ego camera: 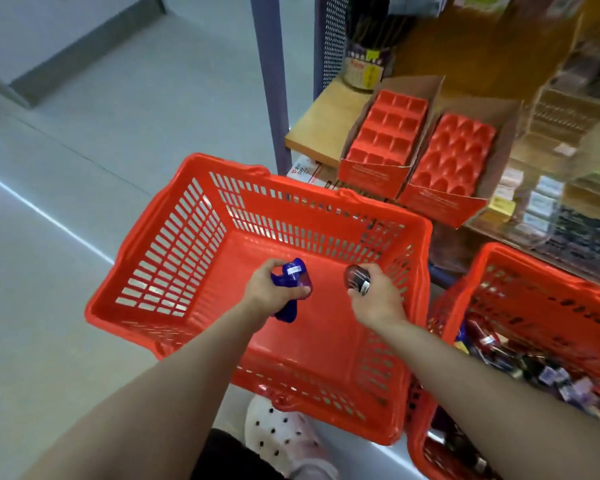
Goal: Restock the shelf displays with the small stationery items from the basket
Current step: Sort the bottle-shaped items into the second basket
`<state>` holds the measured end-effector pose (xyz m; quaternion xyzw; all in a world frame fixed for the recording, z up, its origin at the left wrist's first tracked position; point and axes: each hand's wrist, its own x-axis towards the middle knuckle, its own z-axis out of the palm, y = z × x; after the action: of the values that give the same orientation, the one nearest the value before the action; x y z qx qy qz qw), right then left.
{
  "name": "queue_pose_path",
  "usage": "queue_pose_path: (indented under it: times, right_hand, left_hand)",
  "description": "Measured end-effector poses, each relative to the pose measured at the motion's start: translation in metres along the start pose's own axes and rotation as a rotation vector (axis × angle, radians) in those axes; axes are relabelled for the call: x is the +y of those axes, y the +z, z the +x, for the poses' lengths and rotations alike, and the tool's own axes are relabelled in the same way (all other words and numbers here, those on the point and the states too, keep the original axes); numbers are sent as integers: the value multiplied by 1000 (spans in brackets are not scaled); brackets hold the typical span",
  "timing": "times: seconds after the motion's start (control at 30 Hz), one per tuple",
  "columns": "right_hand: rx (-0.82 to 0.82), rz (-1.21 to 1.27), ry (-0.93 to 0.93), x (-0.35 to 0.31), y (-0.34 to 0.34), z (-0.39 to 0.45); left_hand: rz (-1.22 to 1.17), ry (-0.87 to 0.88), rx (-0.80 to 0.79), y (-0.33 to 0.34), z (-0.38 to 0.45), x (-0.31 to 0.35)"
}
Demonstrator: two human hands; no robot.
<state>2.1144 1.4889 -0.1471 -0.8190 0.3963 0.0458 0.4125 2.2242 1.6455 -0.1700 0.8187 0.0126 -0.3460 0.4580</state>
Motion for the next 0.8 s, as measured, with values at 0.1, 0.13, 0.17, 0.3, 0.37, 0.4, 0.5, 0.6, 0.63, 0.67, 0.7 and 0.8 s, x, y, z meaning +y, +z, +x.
queue_pose_path:
  times: [0.1, 0.13, 0.17, 0.3, 0.37, 0.4, 0.5, 0.6, 0.63, 0.67, 0.7, 0.8]
  right_hand:
    - [-57, -185, -94, 10, 4, 4]
    - [-92, -258, -117, 12, 10, 7]
    - [-133, -330, -131, 13, 18, 10]
    - [-262, -347, -67, 17, 58, 22]
    - [-284, -311, -18, 20, 75, 29]
    - [-289, -298, 1, 23, 81, 32]
    - [-285, -192, 65, 30, 84, 39]
    - [-309, -84, 143, 30, 69, 46]
    - [-314, -82, 163, 28, 60, 47]
    - [-309, -109, 146, 24, 50, 50]
    - [-306, -161, 88, 19, 39, 52]
    - [-338, -517, -230, -1, -4, 34]
  left_hand:
    - [53, 49, -20, 13, 9, -7]
    - [94, 63, -26, 15, 14, -12]
    - [146, 74, -37, 15, 18, -18]
    - [344, 75, -125, 8, 33, -49]
    - [390, 59, -174, 4, 42, -60]
    - [407, 50, -193, 3, 46, -64]
    - [436, 54, -206, 3, 59, -70]
    - [468, 96, -194, -1, 64, -68]
    - [482, 116, -175, -4, 62, -65]
    - [496, 136, -157, -9, 62, -60]
    - [522, 155, -150, -16, 62, -54]
    - [644, 200, -163, -41, 49, -25]
